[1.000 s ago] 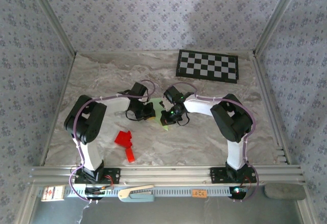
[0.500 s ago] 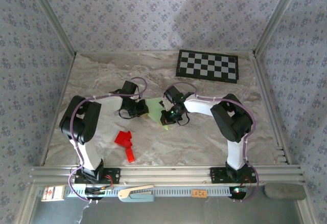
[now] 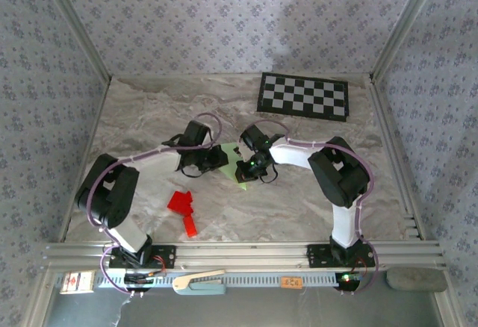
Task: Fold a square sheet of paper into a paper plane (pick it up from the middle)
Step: Third fold the triangle at the center of the table.
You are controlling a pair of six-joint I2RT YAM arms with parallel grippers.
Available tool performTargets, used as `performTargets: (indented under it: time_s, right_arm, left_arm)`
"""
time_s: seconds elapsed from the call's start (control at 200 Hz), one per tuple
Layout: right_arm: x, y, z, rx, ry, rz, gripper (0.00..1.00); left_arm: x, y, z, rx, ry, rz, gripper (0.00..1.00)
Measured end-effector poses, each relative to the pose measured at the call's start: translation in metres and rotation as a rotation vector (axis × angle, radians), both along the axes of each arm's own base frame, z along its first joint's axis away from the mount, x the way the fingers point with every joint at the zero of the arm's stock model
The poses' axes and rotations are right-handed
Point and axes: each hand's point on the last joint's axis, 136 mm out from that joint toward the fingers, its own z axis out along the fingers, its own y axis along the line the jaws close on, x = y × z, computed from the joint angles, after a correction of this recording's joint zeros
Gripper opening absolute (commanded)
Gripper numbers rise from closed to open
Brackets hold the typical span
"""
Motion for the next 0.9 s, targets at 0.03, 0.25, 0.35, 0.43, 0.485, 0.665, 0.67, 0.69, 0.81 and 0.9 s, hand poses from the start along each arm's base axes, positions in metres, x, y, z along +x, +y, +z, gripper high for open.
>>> performTargets:
  time_s: [0.03, 0.25, 0.35, 0.43, 0.485, 0.665, 0.67, 0.69, 0.81, 0.9]
  right_arm:
    - [0.0, 0.0, 0.0, 0.0, 0.0, 0.0, 0.05]
    - [0.0, 0.0, 0.0, 0.001, 0.001, -0.001, 0.05]
    - [0.0, 0.0, 0.0, 0.001, 0.001, -0.001, 0.05]
    - [0.0, 0.0, 0.0, 0.001, 0.001, -0.001, 0.05]
    - [0.0, 0.0, 0.0, 0.001, 0.001, -0.001, 0.05]
    - [0.0, -0.001, 0.0, 0.0, 0.006, -0.002, 0.05]
    - [0.0, -0.001, 0.0, 0.0, 0.007, -0.002, 0.05]
    - [0.0, -0.001, 0.0, 0.0, 0.007, -0.002, 0.05]
    - [0.0, -0.001, 0.0, 0.0, 0.007, -0.002, 0.05]
    - [0.0, -0.001, 0.0, -0.001, 0.007, -0.002, 0.05]
  left_arm:
    - [-0.002, -0.002, -0.004, 0.001, 0.01, -0.005, 0.09]
    - [-0.006, -0.007, -0.027, 0.003, 0.069, -0.014, 0.08]
    - [-0.01, -0.013, -0.032, -0.008, 0.083, -0.035, 0.08]
    - [-0.014, -0.018, -0.034, -0.019, 0.09, -0.056, 0.08]
    - [-0.016, -0.021, -0.035, -0.025, 0.092, -0.068, 0.08]
    - [-0.021, -0.019, -0.041, -0.016, 0.095, -0.074, 0.08]
    - [-0.021, -0.019, -0.041, -0.015, 0.095, -0.075, 0.08]
    - [-0.022, -0.018, -0.043, -0.01, 0.099, -0.075, 0.08]
    - [-0.022, -0.017, -0.047, 0.0, 0.095, -0.082, 0.08]
    - [-0.022, -0.016, -0.048, 0.005, 0.087, -0.084, 0.07]
